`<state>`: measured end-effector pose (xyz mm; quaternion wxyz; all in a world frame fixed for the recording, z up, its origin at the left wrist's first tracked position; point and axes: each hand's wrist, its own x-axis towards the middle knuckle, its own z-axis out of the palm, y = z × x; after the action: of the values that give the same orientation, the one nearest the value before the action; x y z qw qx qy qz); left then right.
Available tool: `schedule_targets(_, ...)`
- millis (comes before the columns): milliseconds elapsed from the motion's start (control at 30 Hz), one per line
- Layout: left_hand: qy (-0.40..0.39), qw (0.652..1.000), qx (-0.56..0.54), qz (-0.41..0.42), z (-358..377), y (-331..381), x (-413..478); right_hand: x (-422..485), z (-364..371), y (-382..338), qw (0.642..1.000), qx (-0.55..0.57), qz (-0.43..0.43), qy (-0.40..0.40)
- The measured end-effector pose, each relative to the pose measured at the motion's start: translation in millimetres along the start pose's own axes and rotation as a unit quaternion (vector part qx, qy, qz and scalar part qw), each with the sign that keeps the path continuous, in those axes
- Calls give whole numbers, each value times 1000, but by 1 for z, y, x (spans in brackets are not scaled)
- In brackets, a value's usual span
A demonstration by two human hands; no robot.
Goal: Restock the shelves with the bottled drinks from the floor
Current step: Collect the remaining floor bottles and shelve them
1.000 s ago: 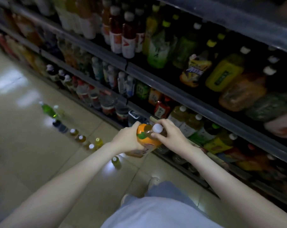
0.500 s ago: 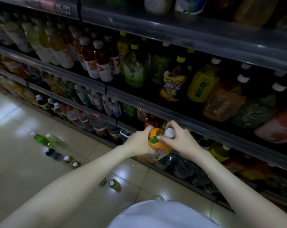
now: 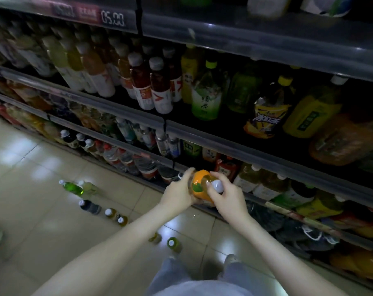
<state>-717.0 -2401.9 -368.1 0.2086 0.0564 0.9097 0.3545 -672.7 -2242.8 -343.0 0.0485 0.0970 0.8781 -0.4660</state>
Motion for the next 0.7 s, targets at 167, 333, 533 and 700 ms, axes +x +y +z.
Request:
schedule_targets(167,-93,929,-336,-122,-20,-41,26,4,54,-6,997,33,2,67)
schedule_targets(333,-158,774,-598,-134,-11,-53,57,19,85,15,995,-29,-24,93)
schedule_targets(533,-153,788,-590,-90,32,-80,113,64,103,63,993,-70,-46,84)
schedule_targets(700,-155,800,-577,-62,59,-96,152,99,120,92,986,-107,-87,95)
